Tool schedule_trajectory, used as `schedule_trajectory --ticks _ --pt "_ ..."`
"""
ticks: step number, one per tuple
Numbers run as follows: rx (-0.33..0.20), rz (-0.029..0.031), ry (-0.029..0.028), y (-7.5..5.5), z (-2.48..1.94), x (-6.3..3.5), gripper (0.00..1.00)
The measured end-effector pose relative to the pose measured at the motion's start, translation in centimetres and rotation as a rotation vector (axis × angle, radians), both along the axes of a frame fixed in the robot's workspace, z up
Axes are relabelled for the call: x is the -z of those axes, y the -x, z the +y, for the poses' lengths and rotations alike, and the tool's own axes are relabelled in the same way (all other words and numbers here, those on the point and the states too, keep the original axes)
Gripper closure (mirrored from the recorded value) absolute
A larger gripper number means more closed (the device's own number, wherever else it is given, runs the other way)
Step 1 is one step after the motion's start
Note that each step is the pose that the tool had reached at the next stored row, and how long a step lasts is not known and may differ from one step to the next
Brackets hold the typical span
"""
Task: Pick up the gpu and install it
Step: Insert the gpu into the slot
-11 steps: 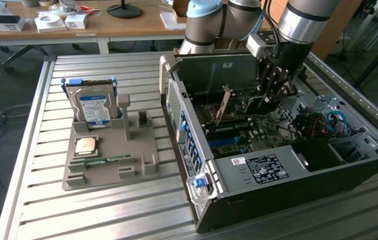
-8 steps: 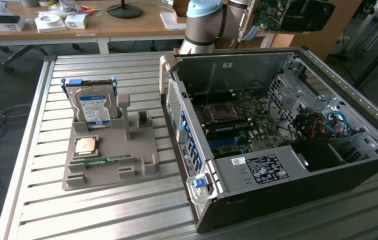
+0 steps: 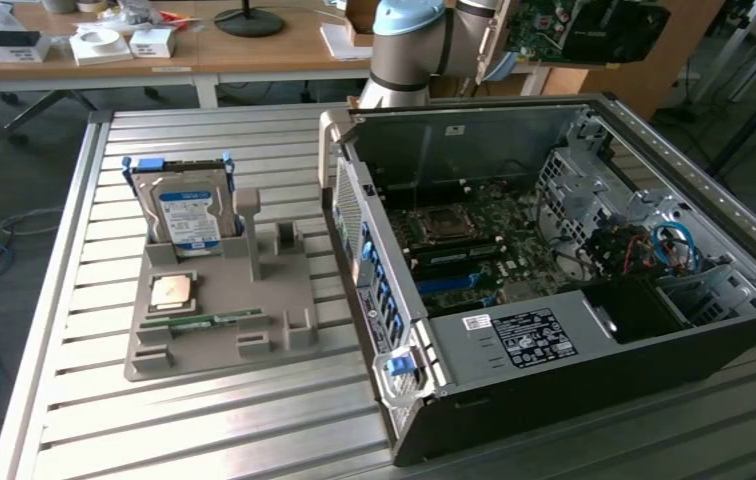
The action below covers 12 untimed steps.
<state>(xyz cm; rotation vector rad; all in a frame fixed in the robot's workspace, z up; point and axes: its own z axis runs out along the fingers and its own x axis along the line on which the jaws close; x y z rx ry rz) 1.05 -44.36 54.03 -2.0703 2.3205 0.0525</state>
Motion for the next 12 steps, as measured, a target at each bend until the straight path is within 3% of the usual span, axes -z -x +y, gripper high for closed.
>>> schedule_trajectory --ticks 12 --pt "0.0 0.0 0.0001 0.0 0.0 1.55 0.74"
